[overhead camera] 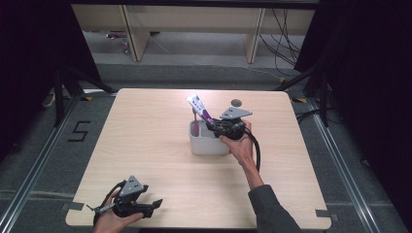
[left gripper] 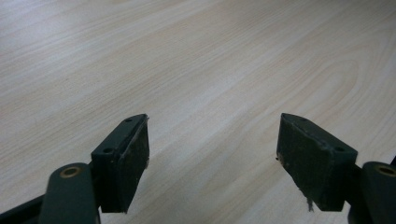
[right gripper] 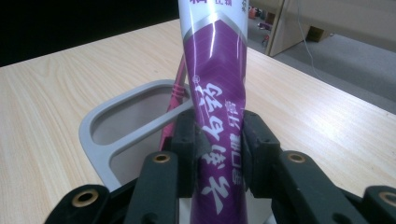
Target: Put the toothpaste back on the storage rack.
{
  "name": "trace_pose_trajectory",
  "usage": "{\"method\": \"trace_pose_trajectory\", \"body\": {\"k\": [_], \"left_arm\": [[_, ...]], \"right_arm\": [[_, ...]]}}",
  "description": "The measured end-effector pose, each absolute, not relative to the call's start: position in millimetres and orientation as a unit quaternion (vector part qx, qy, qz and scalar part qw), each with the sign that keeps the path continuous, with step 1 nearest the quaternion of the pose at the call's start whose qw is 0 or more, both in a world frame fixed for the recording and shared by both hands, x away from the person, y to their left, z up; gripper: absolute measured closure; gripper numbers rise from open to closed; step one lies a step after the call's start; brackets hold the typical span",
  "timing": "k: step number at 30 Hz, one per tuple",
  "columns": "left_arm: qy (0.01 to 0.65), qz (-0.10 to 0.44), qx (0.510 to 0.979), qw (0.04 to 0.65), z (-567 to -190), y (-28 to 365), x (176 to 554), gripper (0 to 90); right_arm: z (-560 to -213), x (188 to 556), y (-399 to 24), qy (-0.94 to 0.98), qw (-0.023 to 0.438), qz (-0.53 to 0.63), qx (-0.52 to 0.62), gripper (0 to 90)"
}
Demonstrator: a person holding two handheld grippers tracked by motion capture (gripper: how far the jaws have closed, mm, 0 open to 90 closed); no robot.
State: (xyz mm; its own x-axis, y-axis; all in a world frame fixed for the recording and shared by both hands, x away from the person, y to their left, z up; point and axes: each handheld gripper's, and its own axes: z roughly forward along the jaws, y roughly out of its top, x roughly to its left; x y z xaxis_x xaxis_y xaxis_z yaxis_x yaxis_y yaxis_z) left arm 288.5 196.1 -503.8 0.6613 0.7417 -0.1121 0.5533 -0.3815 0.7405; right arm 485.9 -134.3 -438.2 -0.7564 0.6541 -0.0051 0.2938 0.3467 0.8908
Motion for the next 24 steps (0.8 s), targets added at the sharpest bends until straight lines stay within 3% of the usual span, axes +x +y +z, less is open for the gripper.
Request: {"method": "trace_pose_trajectory", "body": {"k": [8, 11, 20, 24], "left_arm": [[0.392, 0.118, 0.824, 0.391, -504.3, 195.7, 288.3, 25.0], [0.391, 0.119, 0.825, 0.391, -504.9, 194.8, 288.4, 25.0], [0.39, 0.118, 0.825, 0.391, -504.6, 194.7, 288.2, 25.0], [0.39, 0.12, 0.828, 0.385, -504.4, 195.6, 288.7, 25.0]], "right_arm": [[-438.8, 483.9, -135.4, 0.803, 0.181, 0.481, 0.301, 66.3], [-437.0, 481.2, -134.5, 0.795, 0.174, 0.492, 0.309, 69.5], [-418.9, 460.3, -155.1, 0.799, 0.18, 0.496, 0.29, 62.8], [-419.2, 450.2, -170.7, 0.795, 0.16, 0.501, 0.303, 59.9]]}}
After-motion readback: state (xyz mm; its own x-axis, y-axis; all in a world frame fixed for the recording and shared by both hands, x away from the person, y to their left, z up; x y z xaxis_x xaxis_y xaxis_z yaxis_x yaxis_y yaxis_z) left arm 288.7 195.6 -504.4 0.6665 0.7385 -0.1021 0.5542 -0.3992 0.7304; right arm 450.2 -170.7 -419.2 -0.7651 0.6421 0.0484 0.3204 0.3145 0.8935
